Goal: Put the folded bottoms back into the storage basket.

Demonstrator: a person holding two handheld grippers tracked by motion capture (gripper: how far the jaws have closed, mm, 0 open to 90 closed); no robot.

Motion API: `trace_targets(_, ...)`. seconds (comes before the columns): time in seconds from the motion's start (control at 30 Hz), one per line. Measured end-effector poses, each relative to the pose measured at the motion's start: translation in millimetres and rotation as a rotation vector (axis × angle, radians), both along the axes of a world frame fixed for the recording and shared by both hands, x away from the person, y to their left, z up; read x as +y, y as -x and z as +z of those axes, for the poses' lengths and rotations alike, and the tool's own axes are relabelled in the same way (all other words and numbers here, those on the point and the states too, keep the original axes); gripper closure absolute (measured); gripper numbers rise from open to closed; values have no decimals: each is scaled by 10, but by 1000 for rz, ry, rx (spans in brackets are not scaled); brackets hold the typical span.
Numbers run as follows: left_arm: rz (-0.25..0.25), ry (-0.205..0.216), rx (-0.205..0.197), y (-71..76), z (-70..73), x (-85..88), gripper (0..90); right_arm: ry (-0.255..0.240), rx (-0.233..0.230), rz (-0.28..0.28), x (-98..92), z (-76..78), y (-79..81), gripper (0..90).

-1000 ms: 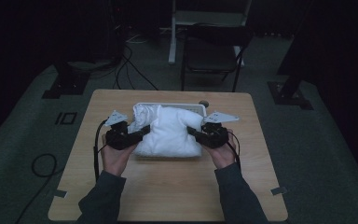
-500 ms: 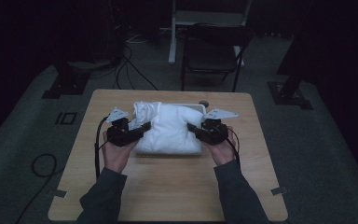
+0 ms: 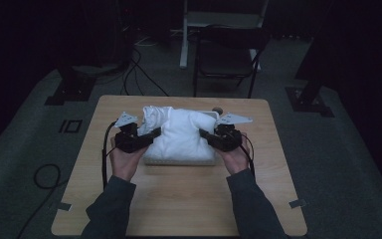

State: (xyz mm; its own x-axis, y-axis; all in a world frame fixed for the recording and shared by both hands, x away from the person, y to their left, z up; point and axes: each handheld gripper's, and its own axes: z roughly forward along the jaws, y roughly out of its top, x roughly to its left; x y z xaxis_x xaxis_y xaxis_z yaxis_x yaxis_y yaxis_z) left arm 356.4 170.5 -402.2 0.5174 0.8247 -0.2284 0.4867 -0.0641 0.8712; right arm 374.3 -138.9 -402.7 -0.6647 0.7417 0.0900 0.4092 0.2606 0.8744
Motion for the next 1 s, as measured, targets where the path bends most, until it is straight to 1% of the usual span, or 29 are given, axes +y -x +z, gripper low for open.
trace_targets(0.4,7,-8,-6,-83,-8,-36,555,-7,7,-18,-18,-30,-83,726)
trace_targets(0.7,16,-7,2,-171,-57,-53,555,-4,24,-33,-13,-74,-167,726)
trace_targets(1.0,23,-3,8,-254,-98,-33,555,-2,29,-44,18,-108,-241,726)
